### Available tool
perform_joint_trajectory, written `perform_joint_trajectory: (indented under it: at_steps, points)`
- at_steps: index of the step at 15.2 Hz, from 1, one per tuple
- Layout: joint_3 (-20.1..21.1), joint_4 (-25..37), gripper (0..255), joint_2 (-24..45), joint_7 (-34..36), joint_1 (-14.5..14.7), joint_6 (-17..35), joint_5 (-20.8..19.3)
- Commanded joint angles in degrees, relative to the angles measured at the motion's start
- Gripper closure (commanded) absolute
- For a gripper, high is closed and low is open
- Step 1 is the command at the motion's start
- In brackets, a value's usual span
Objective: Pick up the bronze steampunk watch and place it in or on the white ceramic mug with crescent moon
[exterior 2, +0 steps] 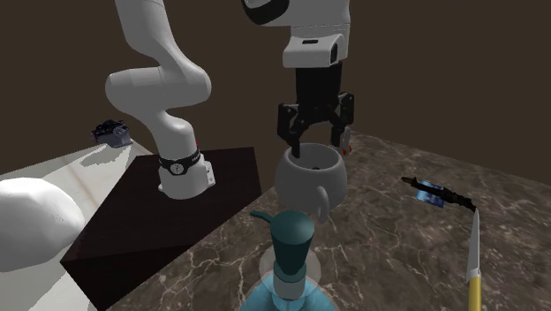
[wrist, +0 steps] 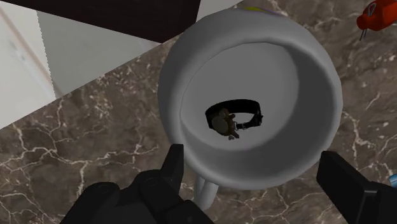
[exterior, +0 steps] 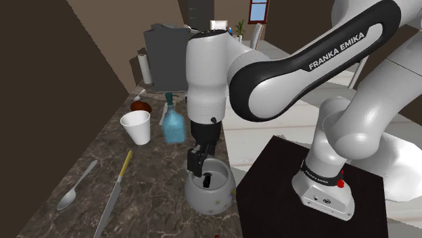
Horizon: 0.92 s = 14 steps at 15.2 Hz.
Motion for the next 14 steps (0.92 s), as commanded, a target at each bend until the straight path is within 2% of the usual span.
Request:
perform_joint_trajectory:
  at_steps: [1, 2, 6, 14]
  points:
    - [0.0, 0.0, 0, 0.0, 0.0, 0.0, 0.0, 0.0]
    - [0.0, 0.0, 0, 0.0, 0.0, 0.0, 0.0, 0.0]
    - [-1.8, 4.8, 0, -3.2, -0.4, 0.1, -8.0, -0.1]
    - [-1.8, 4.8, 0, -3.2, -0.4, 0.1, -8.0, -0.1]
